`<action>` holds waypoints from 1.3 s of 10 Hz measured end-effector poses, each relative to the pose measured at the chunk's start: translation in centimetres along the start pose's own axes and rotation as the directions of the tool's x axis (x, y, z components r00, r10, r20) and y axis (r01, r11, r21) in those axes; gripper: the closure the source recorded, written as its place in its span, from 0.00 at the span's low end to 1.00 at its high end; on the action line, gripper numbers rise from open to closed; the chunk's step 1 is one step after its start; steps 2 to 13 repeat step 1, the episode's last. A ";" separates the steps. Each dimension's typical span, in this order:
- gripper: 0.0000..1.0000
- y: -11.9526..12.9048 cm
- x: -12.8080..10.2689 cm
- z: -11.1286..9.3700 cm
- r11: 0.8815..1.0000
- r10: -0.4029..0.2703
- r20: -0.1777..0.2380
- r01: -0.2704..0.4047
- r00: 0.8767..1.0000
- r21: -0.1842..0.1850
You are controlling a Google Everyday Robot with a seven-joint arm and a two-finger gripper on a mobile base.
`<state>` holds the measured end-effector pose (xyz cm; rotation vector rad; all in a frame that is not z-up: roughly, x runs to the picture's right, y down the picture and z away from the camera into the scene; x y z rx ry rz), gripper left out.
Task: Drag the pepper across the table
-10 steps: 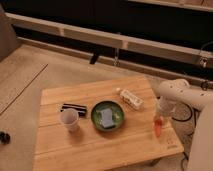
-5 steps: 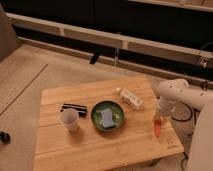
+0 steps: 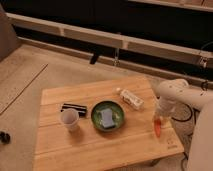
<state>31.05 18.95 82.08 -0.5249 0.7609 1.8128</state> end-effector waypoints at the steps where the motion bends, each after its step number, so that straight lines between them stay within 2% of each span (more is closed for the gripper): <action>1: 0.20 0.0 0.0 0.0 1.000 0.000 0.000 0.000 1.000 0.000; 13: 0.20 0.0 0.0 0.0 1.000 0.000 0.000 0.000 1.000 0.000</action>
